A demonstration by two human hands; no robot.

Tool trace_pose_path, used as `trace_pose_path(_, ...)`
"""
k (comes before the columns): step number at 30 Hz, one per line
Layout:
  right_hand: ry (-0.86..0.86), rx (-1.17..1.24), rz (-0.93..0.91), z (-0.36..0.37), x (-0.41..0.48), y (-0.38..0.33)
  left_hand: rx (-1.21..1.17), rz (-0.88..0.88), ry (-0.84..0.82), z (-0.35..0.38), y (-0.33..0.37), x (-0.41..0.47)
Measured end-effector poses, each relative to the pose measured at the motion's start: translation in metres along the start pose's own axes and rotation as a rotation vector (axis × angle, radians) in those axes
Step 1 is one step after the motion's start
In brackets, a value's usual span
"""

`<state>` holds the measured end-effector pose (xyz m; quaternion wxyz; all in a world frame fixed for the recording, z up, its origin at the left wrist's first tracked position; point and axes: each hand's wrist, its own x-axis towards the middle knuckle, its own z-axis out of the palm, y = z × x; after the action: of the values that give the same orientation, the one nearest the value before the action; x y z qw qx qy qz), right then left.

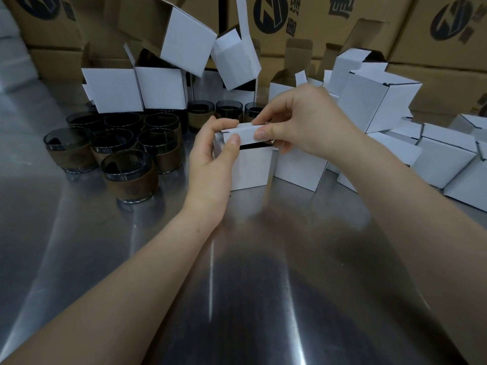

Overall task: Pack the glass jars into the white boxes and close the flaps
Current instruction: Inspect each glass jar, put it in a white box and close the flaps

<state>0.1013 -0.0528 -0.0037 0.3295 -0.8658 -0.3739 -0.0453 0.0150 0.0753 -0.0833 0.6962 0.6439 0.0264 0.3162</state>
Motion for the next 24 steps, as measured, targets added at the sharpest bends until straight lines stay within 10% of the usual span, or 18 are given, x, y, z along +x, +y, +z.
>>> trace_pose_path(24, -0.187, -0.318, -0.119, -0.0039, -0.0026, -0.0059, 0.1, -0.075, 0.059, 0.0053, -0.0032, 0.0042)
